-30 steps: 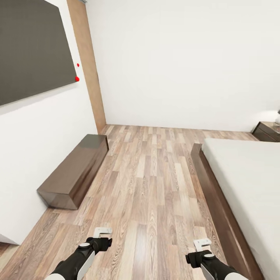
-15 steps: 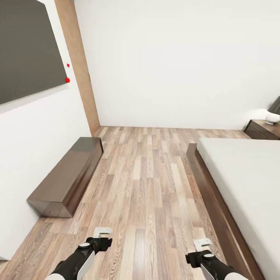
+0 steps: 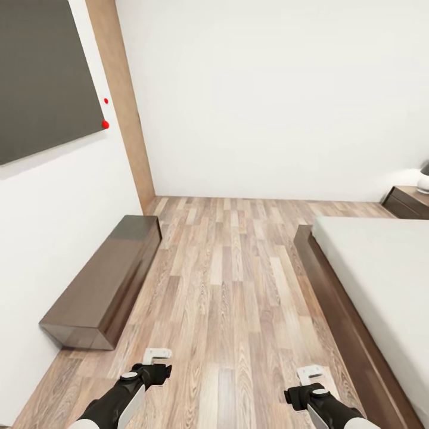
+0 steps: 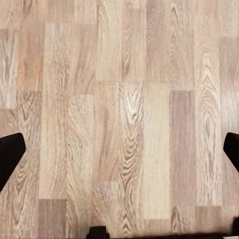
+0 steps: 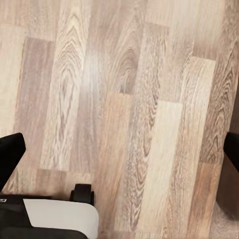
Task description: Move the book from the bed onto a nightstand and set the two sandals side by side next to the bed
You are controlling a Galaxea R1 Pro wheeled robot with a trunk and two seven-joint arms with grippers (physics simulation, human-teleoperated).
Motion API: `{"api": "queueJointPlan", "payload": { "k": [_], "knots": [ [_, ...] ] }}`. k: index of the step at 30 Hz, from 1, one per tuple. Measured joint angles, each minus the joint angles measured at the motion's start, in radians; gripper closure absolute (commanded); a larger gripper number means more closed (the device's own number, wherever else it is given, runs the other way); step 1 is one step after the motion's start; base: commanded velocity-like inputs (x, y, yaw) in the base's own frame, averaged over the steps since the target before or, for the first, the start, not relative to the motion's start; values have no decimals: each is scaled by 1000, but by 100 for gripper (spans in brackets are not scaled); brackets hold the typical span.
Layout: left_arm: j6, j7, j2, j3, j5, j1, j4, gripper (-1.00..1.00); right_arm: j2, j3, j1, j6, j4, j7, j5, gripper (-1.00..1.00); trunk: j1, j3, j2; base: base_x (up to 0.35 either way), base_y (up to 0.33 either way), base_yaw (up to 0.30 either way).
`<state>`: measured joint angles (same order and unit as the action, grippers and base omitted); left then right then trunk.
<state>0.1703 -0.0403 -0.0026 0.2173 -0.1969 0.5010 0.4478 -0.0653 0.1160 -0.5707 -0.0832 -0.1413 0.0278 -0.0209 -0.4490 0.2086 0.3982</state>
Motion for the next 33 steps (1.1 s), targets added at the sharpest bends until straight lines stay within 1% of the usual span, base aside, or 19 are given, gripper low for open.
{"api": "queueJointPlan", "payload": {
  "k": [11,15,20,26,33],
  "knots": [
    [0,0,0,0,0,0,0,-100,0,0,0,0,1,-1,0,-100,0,0,0,301,164,-3],
    [-5,0,0,0,0,0,0,-100,0,0,0,0,1,-1,0,-100,0,0,0,323,100,-91],
    [-24,0,-1,0,0,0,0,-100,0,0,0,0,1,-2,0,-100,0,0,0,338,46,-205],
    [-33,0,-1,0,0,0,0,-100,0,0,0,0,1,-3,0,-100,0,0,0,321,14,-270],
    [-35,0,-1,0,1,0,0,-100,0,1,0,0,1,-4,0,-100,0,0,0,122,3,-291]
  ]
}}
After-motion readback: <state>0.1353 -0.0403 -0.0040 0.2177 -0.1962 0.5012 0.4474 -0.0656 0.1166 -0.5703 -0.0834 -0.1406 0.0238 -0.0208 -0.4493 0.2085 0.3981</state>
